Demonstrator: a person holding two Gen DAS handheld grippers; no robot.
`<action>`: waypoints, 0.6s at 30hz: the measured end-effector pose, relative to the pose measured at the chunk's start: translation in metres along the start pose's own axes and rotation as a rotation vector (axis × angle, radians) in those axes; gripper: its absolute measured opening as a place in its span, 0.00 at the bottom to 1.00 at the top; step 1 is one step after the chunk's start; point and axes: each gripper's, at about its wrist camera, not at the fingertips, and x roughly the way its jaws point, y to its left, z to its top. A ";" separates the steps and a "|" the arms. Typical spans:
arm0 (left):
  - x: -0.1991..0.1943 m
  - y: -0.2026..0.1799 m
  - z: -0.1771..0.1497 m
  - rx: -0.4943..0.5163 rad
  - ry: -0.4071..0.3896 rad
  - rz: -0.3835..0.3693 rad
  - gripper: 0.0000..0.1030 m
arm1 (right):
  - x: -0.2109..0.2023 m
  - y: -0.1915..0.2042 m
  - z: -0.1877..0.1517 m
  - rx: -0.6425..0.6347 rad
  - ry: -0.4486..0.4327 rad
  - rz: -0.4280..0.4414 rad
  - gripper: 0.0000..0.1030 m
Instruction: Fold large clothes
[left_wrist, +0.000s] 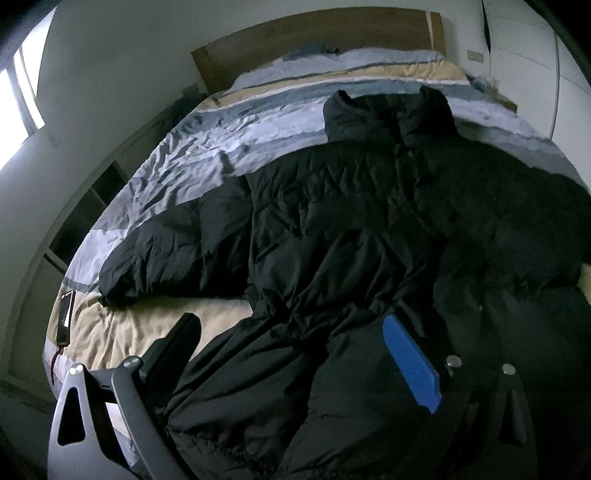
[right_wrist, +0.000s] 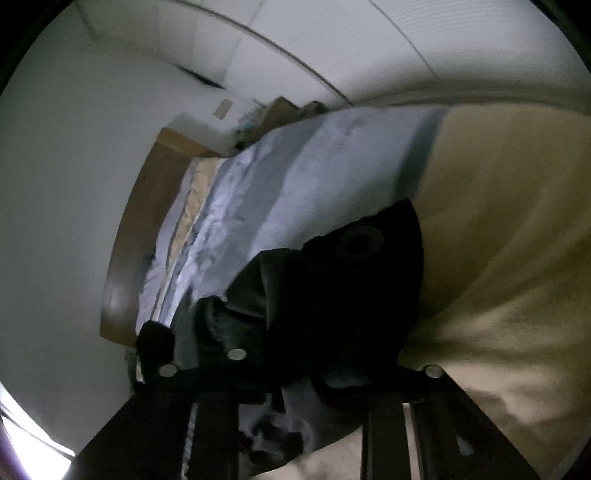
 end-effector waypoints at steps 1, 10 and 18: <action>-0.003 0.003 0.000 -0.008 -0.004 -0.007 0.97 | -0.005 0.009 0.000 -0.018 -0.002 0.009 0.19; -0.020 0.028 -0.008 -0.049 -0.009 -0.029 0.97 | -0.037 0.123 -0.021 -0.205 0.023 0.124 0.17; -0.032 0.057 -0.024 -0.084 0.002 -0.054 0.97 | -0.054 0.228 -0.081 -0.378 0.106 0.235 0.17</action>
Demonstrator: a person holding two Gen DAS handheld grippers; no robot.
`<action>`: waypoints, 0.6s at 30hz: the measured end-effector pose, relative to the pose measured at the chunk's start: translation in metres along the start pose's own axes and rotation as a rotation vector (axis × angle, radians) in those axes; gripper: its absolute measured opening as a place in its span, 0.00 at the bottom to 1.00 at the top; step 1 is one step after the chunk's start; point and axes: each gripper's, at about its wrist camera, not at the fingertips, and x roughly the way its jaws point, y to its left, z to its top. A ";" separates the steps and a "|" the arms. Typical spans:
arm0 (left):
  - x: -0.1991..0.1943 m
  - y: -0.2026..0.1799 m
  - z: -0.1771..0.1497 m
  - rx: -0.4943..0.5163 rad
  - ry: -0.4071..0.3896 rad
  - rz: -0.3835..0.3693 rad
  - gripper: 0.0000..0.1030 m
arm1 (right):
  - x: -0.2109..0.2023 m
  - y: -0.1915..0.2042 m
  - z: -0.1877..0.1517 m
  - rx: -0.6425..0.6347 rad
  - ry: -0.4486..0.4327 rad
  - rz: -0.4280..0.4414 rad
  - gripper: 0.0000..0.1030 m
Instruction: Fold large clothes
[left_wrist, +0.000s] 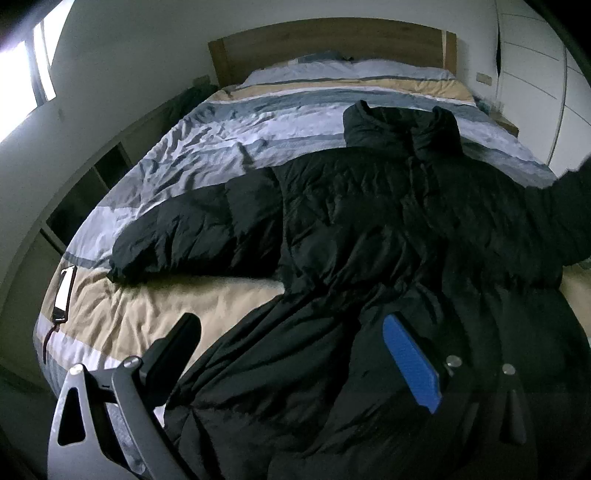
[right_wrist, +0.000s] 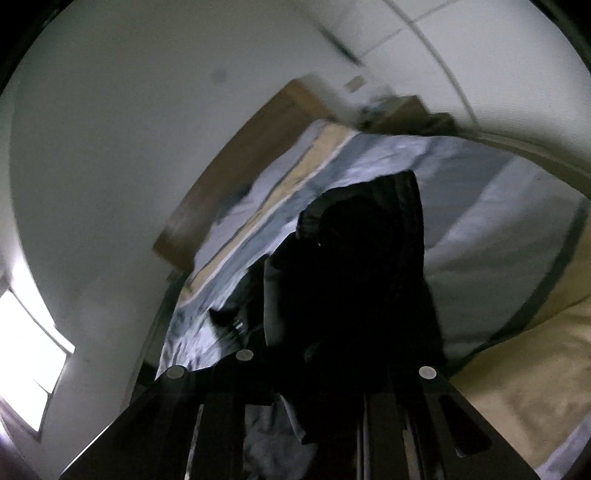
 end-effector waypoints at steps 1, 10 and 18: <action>-0.002 0.003 -0.003 -0.004 0.000 -0.006 0.97 | 0.003 0.014 -0.006 -0.020 0.015 0.013 0.17; -0.009 0.029 -0.026 -0.028 -0.018 -0.030 0.97 | 0.046 0.109 -0.073 -0.211 0.183 0.040 0.18; -0.002 0.047 -0.035 -0.063 -0.011 -0.048 0.97 | 0.097 0.141 -0.127 -0.347 0.318 -0.009 0.18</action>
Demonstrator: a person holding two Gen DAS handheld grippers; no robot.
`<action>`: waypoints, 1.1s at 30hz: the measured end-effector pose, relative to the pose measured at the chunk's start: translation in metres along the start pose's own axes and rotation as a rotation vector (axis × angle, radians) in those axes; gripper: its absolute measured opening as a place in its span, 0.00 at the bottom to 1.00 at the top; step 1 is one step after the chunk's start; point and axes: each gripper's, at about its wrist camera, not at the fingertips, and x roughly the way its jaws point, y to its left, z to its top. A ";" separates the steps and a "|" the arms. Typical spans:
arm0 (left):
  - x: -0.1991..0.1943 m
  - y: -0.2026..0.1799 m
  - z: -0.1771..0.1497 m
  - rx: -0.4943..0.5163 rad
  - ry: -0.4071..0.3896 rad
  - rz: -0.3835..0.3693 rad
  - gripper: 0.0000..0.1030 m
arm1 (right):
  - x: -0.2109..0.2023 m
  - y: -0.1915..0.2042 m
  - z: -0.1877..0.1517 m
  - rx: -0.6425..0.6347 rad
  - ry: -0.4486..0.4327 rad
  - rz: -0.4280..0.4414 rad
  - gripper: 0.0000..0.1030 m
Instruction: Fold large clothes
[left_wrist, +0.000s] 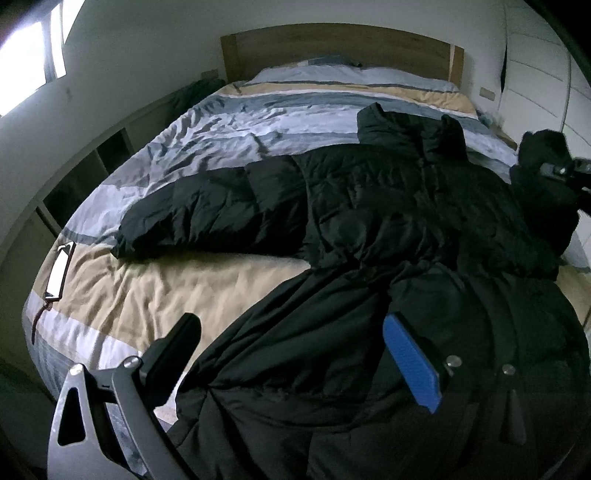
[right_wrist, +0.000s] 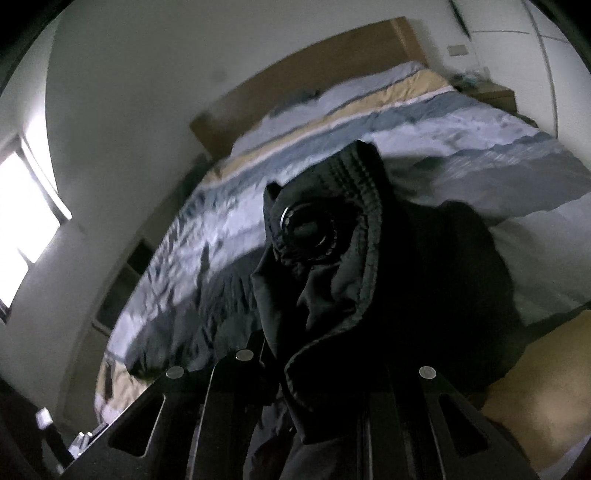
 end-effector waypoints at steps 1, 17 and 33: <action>0.002 0.001 -0.001 -0.002 0.005 -0.005 0.97 | 0.004 0.003 -0.007 -0.008 0.014 -0.005 0.18; 0.022 -0.003 -0.010 0.001 0.045 -0.021 0.97 | 0.085 0.038 -0.081 -0.162 0.226 -0.118 0.23; -0.029 -0.012 -0.011 0.032 0.018 0.025 0.97 | 0.116 0.087 -0.107 -0.302 0.322 -0.080 0.22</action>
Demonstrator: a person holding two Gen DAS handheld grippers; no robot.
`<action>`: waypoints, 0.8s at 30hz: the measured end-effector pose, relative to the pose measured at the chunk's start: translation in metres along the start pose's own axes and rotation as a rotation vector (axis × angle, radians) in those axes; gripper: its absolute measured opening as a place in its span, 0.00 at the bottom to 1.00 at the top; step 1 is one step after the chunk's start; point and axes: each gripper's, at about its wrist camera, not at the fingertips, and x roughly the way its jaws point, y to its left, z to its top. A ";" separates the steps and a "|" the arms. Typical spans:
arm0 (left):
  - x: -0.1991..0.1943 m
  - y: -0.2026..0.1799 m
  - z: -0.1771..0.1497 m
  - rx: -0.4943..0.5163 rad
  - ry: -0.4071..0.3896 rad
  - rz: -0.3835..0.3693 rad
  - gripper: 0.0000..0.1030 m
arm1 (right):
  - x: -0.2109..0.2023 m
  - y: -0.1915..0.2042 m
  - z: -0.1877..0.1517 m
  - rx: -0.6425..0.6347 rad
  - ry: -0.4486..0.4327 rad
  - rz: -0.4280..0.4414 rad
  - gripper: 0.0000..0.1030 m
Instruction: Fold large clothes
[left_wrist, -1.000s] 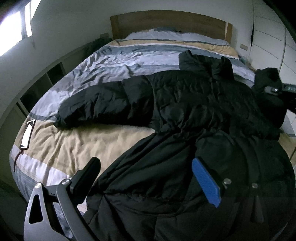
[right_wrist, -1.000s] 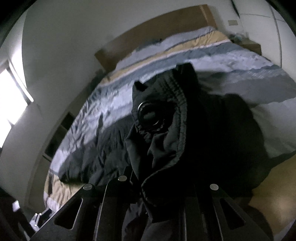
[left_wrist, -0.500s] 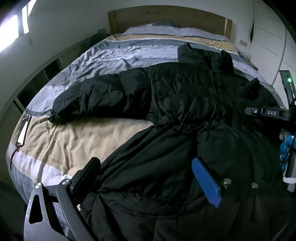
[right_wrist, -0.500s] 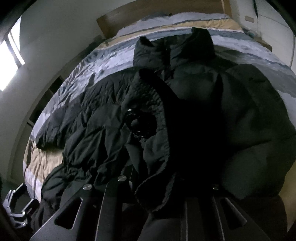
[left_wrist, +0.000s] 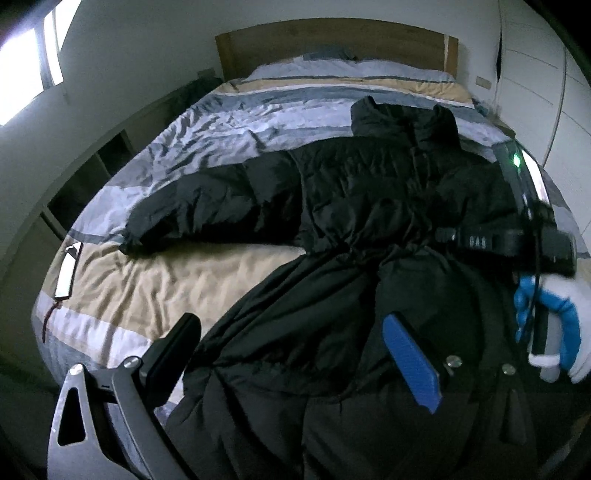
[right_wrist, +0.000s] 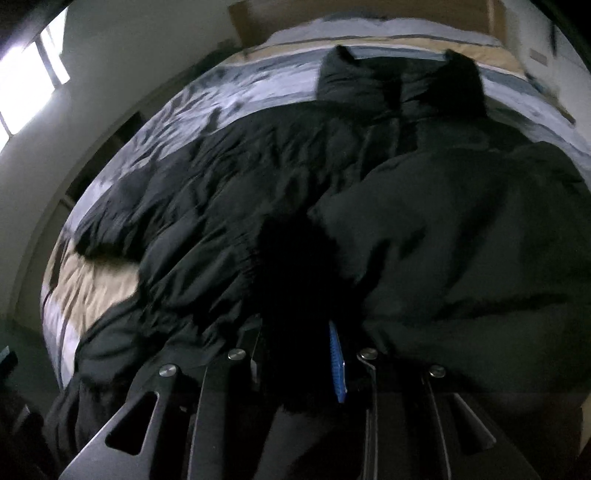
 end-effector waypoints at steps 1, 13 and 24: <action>-0.005 -0.001 0.000 -0.001 -0.003 0.003 0.97 | -0.004 0.004 -0.005 -0.020 0.003 0.013 0.21; -0.064 0.006 0.013 -0.083 -0.066 -0.038 0.97 | -0.077 0.005 -0.037 -0.062 -0.060 0.080 0.48; -0.036 -0.065 0.073 -0.062 -0.040 -0.155 0.97 | -0.147 -0.097 -0.033 0.025 -0.175 -0.093 0.48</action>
